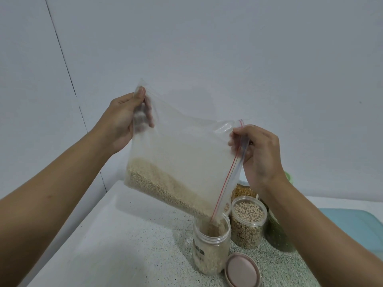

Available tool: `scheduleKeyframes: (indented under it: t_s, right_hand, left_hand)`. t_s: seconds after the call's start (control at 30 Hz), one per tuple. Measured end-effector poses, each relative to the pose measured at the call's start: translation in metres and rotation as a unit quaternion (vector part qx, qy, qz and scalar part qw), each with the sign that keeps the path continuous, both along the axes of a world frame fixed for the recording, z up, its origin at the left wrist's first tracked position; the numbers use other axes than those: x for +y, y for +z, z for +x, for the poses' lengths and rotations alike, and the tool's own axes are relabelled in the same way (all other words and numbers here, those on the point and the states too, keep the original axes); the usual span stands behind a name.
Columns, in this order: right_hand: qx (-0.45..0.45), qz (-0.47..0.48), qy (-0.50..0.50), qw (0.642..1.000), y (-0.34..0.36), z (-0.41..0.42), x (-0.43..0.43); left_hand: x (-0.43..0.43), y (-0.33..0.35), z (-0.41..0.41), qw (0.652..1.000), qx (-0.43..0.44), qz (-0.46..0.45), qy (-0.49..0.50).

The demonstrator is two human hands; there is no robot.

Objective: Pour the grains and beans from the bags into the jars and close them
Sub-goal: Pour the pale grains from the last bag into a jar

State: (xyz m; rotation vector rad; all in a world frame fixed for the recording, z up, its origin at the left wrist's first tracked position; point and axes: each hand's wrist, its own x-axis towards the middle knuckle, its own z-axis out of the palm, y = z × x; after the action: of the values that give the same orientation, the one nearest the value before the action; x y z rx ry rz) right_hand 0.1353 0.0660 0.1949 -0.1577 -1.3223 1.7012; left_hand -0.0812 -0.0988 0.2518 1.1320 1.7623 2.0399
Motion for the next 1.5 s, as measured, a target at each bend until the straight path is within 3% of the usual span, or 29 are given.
scheduleKeyframes:
  t_s: [1.5]
  right_hand:
    - [-0.004,-0.009,-0.023,1.0,-0.0008,0.0019,0.0017]
  left_hand:
    - [0.003,0.0043,0.0079,1.0,0.003,-0.007,-0.007]
